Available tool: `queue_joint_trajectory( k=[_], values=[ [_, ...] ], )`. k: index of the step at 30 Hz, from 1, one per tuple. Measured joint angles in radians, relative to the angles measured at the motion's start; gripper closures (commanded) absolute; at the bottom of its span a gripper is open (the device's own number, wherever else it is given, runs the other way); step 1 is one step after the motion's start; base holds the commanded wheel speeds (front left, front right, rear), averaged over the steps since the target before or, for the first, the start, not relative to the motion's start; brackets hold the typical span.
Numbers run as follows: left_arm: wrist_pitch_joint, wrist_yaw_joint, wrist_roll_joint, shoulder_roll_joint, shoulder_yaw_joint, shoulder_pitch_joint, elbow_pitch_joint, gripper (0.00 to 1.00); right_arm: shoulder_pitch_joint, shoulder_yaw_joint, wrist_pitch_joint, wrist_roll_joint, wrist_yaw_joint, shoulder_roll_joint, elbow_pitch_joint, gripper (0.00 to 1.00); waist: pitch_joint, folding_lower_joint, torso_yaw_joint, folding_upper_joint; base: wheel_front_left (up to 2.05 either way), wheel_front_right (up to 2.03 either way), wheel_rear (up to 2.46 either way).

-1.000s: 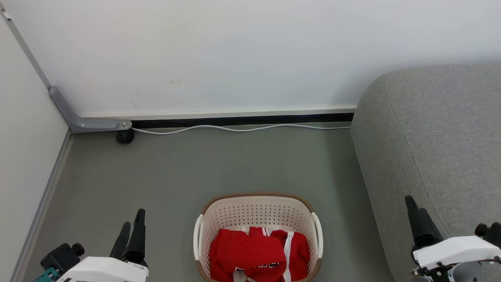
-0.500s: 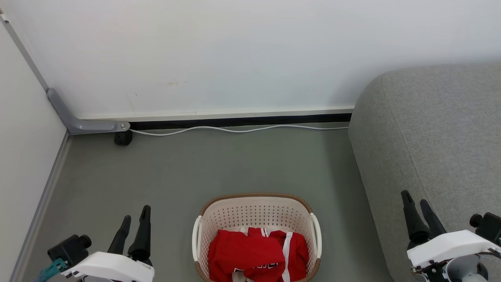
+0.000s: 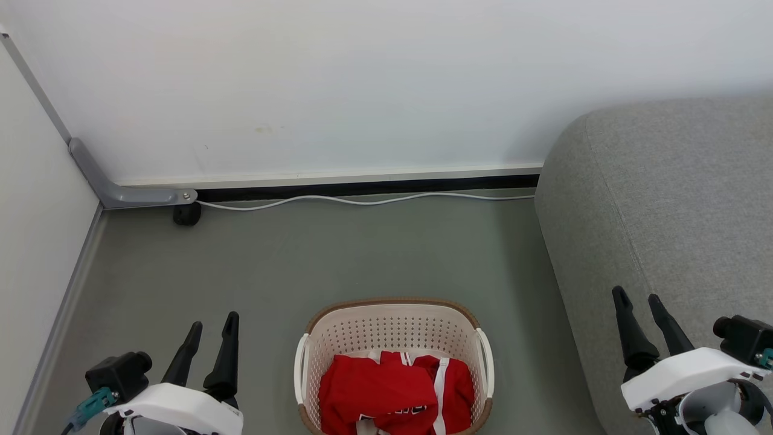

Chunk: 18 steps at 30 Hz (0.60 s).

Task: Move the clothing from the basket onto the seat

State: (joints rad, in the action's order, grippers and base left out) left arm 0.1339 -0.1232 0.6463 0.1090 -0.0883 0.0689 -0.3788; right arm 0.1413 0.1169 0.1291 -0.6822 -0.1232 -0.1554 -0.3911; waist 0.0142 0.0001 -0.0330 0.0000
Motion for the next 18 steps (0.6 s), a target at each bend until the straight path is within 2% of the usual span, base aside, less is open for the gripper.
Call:
queue_joint_trajectory(
  k=[18],
  values=[
    [0.050,0.000,-0.195,0.017,-0.036,0.017,-0.011,0.00,0.030,0.036,0.049,0.192,0.000,-0.023,-0.014,0.00,0.005,0.0000,-0.006,0.0000,0.00,0.00,0.00]
  ],
)
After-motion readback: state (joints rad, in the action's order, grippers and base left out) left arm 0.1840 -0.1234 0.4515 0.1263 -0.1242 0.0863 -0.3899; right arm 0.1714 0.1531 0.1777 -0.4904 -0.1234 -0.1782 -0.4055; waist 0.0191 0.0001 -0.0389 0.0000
